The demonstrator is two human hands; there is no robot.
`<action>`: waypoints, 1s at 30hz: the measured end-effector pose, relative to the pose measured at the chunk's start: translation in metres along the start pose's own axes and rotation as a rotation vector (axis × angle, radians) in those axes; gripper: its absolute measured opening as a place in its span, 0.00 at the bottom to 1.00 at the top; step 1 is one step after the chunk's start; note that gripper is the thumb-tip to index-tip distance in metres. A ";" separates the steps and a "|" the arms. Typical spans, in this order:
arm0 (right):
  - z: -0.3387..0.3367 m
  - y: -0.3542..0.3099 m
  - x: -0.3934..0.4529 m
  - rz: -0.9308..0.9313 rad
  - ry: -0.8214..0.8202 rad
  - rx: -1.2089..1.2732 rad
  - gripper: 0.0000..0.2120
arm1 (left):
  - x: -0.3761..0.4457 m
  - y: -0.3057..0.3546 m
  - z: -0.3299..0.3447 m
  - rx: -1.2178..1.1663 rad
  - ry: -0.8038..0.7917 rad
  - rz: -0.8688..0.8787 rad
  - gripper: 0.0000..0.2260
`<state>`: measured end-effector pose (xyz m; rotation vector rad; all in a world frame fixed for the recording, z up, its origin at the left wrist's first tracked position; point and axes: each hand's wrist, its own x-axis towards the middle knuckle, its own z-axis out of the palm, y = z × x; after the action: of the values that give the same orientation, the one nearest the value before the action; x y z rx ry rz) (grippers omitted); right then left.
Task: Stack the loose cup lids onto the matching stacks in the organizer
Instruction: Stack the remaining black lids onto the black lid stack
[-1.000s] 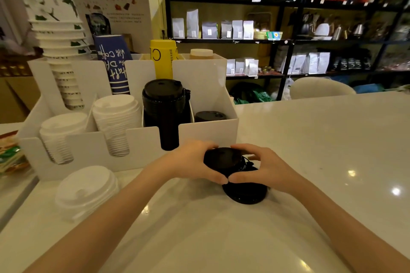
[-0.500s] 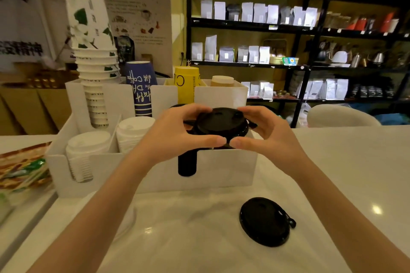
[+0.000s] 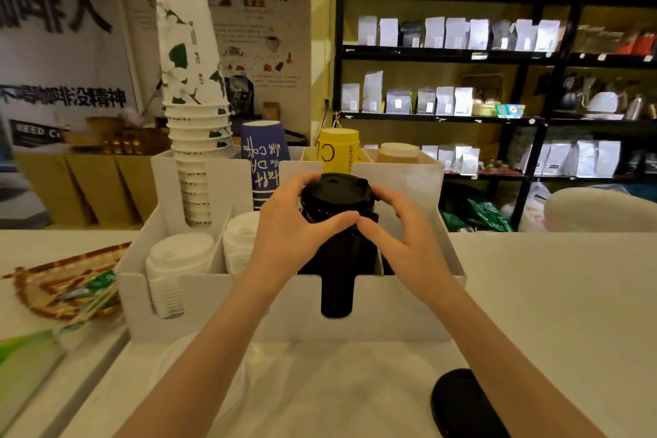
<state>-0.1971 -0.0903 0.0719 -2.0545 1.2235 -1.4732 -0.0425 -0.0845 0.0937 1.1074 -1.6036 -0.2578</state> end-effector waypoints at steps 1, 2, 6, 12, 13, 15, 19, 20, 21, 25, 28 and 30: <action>0.001 0.003 0.000 0.010 -0.015 0.010 0.23 | 0.000 -0.001 0.002 0.024 -0.002 0.001 0.28; 0.002 0.006 0.000 0.015 -0.028 0.016 0.24 | 0.000 -0.003 0.003 0.046 -0.007 0.002 0.28; 0.004 0.010 -0.001 0.037 -0.039 0.017 0.23 | 0.000 -0.006 0.005 0.083 -0.037 -0.016 0.28; 0.005 0.009 -0.002 0.062 -0.042 0.023 0.23 | 0.000 -0.007 0.006 0.082 -0.068 -0.044 0.27; 0.005 0.009 -0.002 0.063 -0.038 0.023 0.23 | 0.000 -0.007 0.006 0.090 -0.076 -0.047 0.28; 0.007 0.009 -0.005 0.063 -0.022 0.022 0.22 | 0.000 -0.009 0.004 0.098 -0.097 -0.063 0.29; 0.011 0.009 -0.009 0.062 0.026 -0.016 0.21 | 0.001 -0.011 0.001 0.113 -0.142 -0.093 0.30; 0.011 0.009 -0.009 0.057 0.035 -0.024 0.20 | 0.001 -0.011 0.001 0.122 -0.147 -0.095 0.30; 0.012 0.010 -0.009 0.050 0.040 -0.032 0.20 | 0.001 -0.011 0.001 0.130 -0.151 -0.098 0.31; 0.013 0.009 -0.011 0.019 0.034 -0.067 0.21 | 0.000 -0.009 0.001 0.167 -0.163 -0.101 0.30; 0.011 0.008 -0.013 -0.006 0.000 -0.136 0.23 | -0.001 -0.008 0.000 0.184 -0.183 -0.090 0.29; 0.007 0.005 -0.013 0.006 -0.055 -0.171 0.25 | -0.001 -0.008 0.001 0.183 -0.192 -0.089 0.29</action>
<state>-0.1946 -0.0843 0.0571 -2.1823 1.3745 -1.3414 -0.0387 -0.0884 0.0872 1.3291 -1.7777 -0.2874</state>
